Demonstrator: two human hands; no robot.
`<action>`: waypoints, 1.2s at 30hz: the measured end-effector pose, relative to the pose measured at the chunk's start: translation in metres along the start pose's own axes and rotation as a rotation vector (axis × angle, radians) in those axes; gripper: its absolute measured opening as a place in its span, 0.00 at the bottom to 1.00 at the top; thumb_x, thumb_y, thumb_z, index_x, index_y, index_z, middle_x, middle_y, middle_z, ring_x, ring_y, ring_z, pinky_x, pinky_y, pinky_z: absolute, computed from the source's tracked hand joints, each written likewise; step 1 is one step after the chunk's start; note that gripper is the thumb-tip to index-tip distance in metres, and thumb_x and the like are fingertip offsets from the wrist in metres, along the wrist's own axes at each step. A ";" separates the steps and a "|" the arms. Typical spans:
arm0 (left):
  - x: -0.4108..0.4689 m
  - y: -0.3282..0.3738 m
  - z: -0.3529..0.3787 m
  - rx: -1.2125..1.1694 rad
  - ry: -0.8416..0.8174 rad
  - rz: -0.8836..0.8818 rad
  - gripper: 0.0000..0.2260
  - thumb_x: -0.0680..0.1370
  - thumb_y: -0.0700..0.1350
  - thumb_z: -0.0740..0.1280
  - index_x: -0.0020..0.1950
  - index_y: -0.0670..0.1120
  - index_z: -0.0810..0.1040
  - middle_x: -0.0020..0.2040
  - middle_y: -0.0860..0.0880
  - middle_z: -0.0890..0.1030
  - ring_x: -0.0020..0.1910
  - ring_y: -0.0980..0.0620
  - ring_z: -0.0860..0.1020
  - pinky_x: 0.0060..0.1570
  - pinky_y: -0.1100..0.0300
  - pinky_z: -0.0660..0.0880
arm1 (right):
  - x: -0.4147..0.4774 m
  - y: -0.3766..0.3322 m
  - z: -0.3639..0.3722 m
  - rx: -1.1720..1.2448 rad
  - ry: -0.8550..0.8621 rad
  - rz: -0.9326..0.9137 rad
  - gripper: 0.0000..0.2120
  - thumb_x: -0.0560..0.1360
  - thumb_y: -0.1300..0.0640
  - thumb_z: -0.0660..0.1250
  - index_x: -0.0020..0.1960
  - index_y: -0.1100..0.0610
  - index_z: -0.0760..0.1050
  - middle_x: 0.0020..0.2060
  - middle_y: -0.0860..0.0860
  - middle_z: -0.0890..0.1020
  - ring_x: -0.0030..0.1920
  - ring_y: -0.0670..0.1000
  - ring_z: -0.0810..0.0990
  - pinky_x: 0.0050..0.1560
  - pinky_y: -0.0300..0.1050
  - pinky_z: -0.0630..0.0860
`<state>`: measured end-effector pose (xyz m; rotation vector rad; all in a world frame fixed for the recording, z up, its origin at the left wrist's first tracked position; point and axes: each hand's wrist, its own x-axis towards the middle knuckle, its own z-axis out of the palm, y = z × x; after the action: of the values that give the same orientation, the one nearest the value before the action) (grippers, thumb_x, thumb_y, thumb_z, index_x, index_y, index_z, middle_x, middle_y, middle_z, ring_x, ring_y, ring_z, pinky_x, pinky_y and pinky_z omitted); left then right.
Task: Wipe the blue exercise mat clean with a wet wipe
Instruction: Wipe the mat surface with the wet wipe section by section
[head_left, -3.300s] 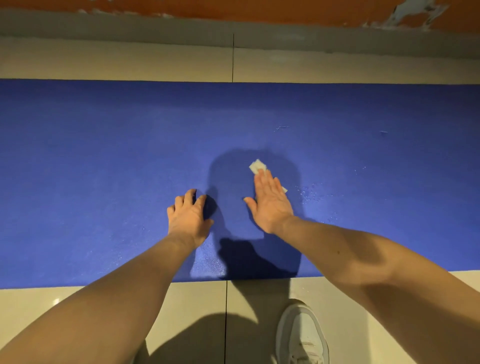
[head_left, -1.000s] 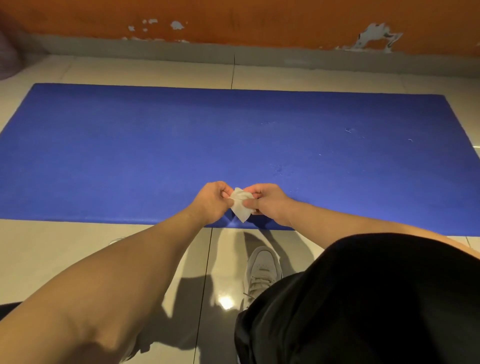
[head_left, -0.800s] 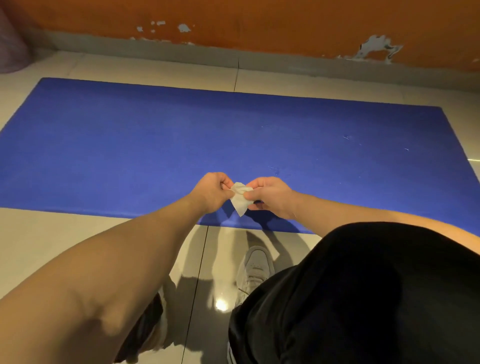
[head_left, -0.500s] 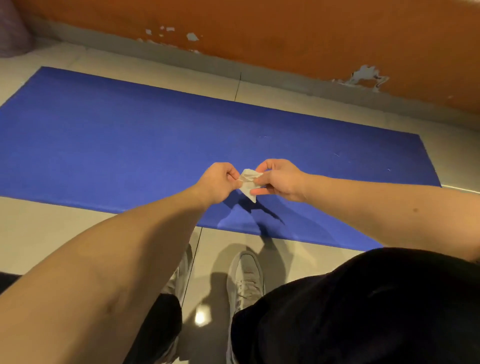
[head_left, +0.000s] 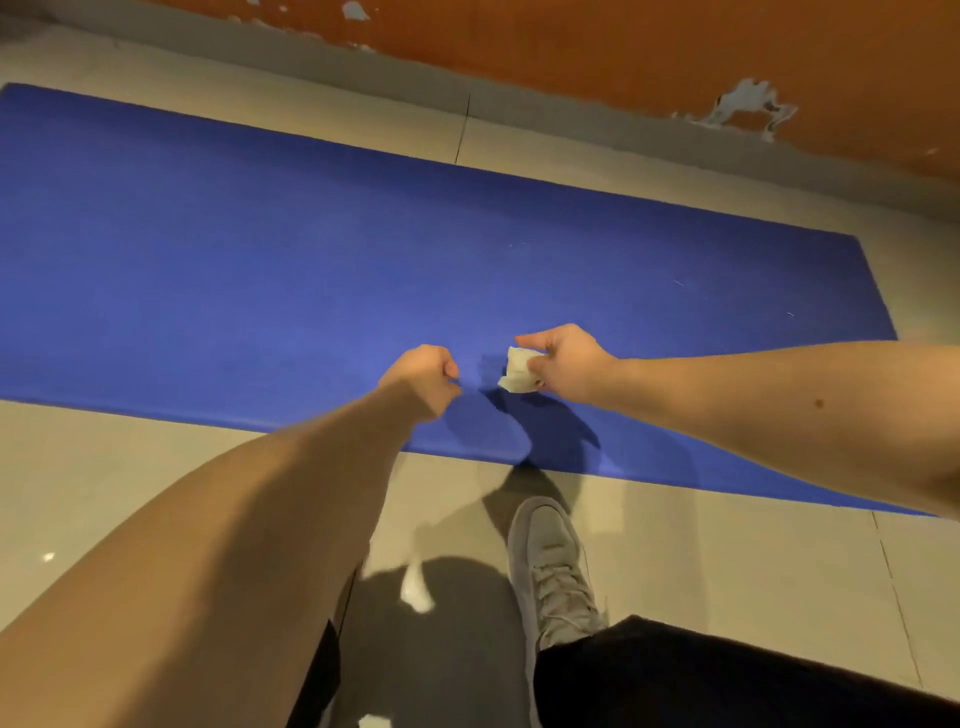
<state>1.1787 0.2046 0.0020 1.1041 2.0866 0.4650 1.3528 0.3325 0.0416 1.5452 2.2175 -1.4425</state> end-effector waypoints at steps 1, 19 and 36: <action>0.006 -0.008 0.008 0.059 0.005 -0.014 0.08 0.77 0.41 0.69 0.56 0.45 0.79 0.55 0.47 0.80 0.54 0.45 0.78 0.52 0.54 0.76 | 0.007 0.008 0.004 -0.077 0.020 -0.010 0.16 0.81 0.61 0.66 0.68 0.55 0.79 0.58 0.52 0.83 0.57 0.56 0.83 0.60 0.49 0.80; 0.034 -0.051 0.041 0.536 -0.066 -0.189 0.38 0.76 0.57 0.71 0.81 0.55 0.54 0.80 0.50 0.49 0.78 0.45 0.49 0.66 0.47 0.70 | 0.018 0.078 0.142 -0.932 -0.160 -0.375 0.32 0.84 0.37 0.44 0.82 0.46 0.35 0.79 0.59 0.29 0.76 0.67 0.25 0.76 0.69 0.34; 0.030 -0.048 0.042 0.546 -0.054 -0.204 0.35 0.79 0.58 0.66 0.82 0.56 0.52 0.81 0.51 0.47 0.79 0.46 0.46 0.67 0.45 0.70 | 0.033 0.065 0.153 -0.848 -0.173 -0.428 0.33 0.85 0.38 0.44 0.82 0.49 0.35 0.79 0.55 0.28 0.78 0.60 0.26 0.79 0.59 0.31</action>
<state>1.1711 0.2010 -0.0683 1.1594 2.3109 -0.2494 1.3227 0.2481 -0.1029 0.6767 2.6029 -0.4793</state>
